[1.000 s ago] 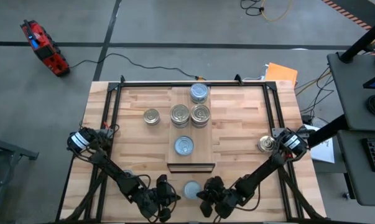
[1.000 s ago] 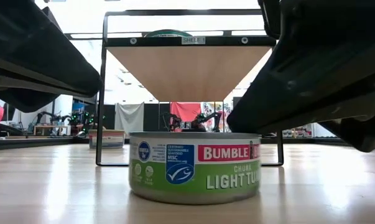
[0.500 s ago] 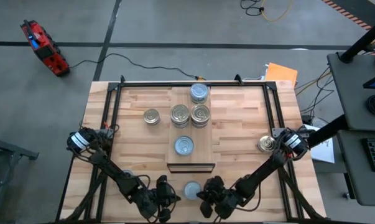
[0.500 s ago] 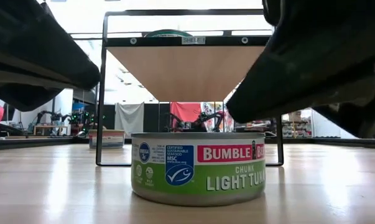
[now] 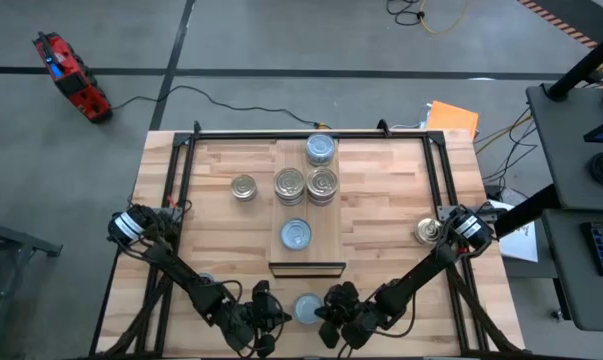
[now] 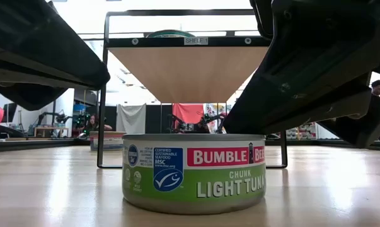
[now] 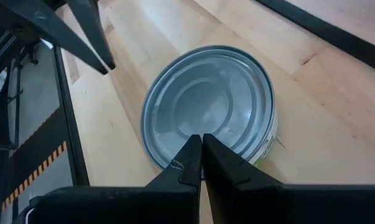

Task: Stack canned seafood by type on shelf
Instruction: Stack the green tuna can on top of the green tuna can on the shelf

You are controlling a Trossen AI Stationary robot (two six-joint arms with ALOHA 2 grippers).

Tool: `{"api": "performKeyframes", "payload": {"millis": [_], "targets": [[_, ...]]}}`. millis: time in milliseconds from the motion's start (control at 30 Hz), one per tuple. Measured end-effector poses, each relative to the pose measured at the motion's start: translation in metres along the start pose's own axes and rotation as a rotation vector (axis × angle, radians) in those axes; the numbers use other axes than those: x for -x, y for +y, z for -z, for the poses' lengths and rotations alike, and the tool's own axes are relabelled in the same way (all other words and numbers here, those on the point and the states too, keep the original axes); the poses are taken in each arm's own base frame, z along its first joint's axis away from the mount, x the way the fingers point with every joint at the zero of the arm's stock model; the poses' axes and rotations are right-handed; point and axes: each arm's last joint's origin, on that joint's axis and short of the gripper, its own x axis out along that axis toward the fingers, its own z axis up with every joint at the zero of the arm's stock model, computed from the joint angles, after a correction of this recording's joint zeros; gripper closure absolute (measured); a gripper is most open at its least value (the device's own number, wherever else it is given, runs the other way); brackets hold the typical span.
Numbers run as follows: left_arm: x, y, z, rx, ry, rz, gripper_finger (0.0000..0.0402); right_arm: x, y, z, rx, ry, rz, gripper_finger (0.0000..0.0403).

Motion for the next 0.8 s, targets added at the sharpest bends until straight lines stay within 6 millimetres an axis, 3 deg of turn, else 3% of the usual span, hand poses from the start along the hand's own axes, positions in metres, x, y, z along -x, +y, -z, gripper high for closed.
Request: {"api": "performKeyframes", "payload": {"millis": [400,800], "targets": [[-0.005,0.007,-0.005,-0.04,-0.016,-0.048,0.0401,0.002,0.004,-0.003,0.033,0.011,-0.015,0.0394],[-0.018,0.011,0.005,0.008,-0.024,-0.041,0.0401,0.03,0.006,-0.005,-0.108,0.079,0.044,0.0394]]}}
